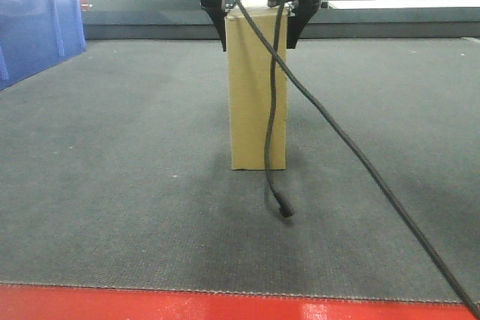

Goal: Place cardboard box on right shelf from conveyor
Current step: 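Lower the open right gripper over the top of the tan box, then close the right gripper on the box and lift it off the belt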

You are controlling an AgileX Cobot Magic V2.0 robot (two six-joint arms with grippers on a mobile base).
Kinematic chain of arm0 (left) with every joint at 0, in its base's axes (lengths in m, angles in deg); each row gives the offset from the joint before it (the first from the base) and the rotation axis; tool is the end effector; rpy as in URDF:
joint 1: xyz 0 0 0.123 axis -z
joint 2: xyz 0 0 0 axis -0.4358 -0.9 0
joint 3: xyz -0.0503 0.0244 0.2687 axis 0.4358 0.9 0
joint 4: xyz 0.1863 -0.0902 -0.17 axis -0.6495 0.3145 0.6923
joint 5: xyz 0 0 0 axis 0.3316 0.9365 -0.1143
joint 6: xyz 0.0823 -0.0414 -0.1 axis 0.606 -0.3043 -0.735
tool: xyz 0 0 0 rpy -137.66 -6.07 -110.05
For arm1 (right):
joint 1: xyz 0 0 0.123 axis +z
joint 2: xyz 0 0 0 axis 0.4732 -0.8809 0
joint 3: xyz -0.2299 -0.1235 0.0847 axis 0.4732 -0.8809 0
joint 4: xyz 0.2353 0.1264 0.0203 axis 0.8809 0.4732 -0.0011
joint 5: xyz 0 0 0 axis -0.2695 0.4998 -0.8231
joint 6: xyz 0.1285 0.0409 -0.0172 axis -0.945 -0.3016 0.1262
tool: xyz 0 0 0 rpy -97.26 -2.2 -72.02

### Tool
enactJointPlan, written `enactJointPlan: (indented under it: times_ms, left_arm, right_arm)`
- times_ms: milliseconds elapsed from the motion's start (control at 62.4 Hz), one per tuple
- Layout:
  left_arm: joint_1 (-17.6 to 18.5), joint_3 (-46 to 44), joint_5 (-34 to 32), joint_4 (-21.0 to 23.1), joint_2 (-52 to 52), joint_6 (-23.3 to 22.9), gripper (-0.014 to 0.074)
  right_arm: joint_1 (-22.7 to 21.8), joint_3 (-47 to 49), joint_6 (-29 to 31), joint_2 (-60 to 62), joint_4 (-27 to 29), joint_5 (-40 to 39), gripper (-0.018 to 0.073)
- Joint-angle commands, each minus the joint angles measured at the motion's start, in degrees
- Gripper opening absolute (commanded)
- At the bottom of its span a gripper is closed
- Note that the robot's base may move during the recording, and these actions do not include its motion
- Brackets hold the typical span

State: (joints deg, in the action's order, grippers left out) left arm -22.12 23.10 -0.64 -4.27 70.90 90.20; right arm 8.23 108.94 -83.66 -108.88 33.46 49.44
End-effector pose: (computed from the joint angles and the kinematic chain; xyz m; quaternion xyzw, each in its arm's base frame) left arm 0.1284 -0.0089 0.1997 0.0004 0.7003 -0.0489 0.7121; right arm 0.4248 0.2581 0.2515 0.0462 0.9529 0.0206 0.2990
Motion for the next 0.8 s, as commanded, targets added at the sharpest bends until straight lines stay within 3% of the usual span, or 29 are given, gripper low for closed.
enactJointPlan:
  times_ms: [0,128,401,609,786]
  left_arm:
    - [-0.1,-0.2,-5.2,0.4,0.7,-0.3,-0.0119]
    - [-0.1,-0.2,-5.2,0.4,0.7,-0.3,-0.0119]
    - [-0.1,-0.2,-5.2,0.4,0.7,-0.3,-0.0119]
    - [-0.1,-0.2,-5.2,0.4,0.7,-0.3,-0.0119]
    - [-0.1,-0.2,-5.2,0.4,0.7,-0.3,-0.0119]
  right_arm:
    - [-0.3,1.9,0.2,4.2,-1.6,-1.7,0.0189]
    - [-0.3,1.9,3.0,6.4,-1.6,-2.3,0.016]
    - [-1.4,1.8,16.8,11.9,-1.5,-3.4,0.016]
    - [-3.1,-1.8,20.1,15.5,0.0,-5.3,0.016]
    - [-4.1,-11.2,20.2,21.0,0.8,-11.7,0.016]
